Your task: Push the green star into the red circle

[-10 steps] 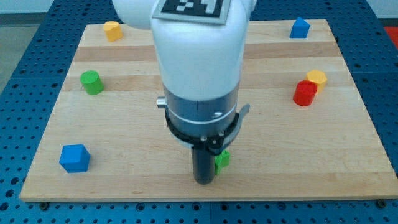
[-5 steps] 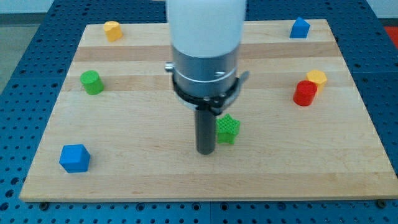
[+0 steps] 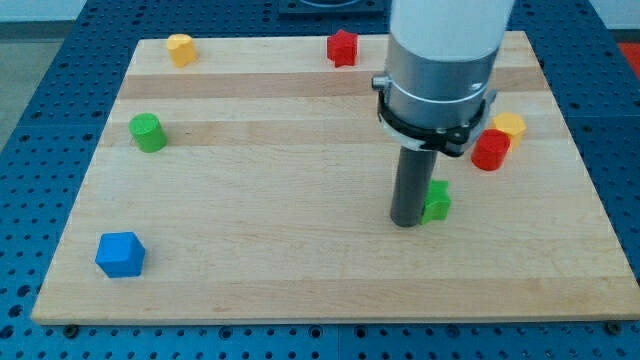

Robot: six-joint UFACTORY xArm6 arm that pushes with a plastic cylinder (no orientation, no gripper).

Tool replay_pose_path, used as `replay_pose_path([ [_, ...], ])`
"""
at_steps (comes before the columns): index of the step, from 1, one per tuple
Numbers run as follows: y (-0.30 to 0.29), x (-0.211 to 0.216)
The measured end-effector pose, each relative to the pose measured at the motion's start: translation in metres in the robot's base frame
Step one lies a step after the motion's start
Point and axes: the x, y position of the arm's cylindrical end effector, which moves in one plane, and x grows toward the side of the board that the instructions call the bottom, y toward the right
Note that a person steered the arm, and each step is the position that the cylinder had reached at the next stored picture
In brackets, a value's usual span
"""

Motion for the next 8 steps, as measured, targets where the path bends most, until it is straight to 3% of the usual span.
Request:
replay_pose_path([
  [2,0.02,-0.004],
  [4,0.028,-0.036],
  [5,0.046,-0.031],
  [6,0.049,0.003],
  [7,0.059,0.005],
  [8,0.062,-0.019],
])
